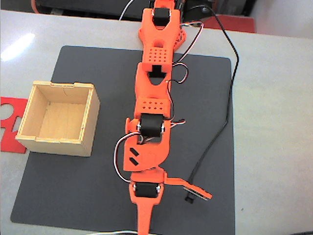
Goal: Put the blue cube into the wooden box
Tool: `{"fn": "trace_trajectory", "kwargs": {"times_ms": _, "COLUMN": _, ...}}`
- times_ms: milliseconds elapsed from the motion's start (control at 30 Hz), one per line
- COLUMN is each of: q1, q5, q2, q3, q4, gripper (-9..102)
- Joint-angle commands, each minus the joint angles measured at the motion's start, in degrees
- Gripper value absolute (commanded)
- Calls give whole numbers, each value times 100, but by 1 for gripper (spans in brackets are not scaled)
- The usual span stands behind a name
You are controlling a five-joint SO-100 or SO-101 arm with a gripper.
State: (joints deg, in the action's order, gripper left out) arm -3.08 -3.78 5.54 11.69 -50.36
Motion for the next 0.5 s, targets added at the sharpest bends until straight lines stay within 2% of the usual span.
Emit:
{"fn": "trace_trajectory", "kwargs": {"times_ms": 0, "q1": 149, "q5": 26, "q2": 334, "q3": 176, "q4": -413, "gripper": 34}}
{"fn": "trace_trajectory", "kwargs": {"times_ms": 233, "q1": 422, "q5": -18, "q2": 422, "q3": 176, "q4": -1354, "gripper": 32}}
{"fn": "trace_trajectory", "kwargs": {"times_ms": 467, "q1": 527, "q5": -18, "q2": 598, "q3": 176, "q4": -1749, "gripper": 32}}
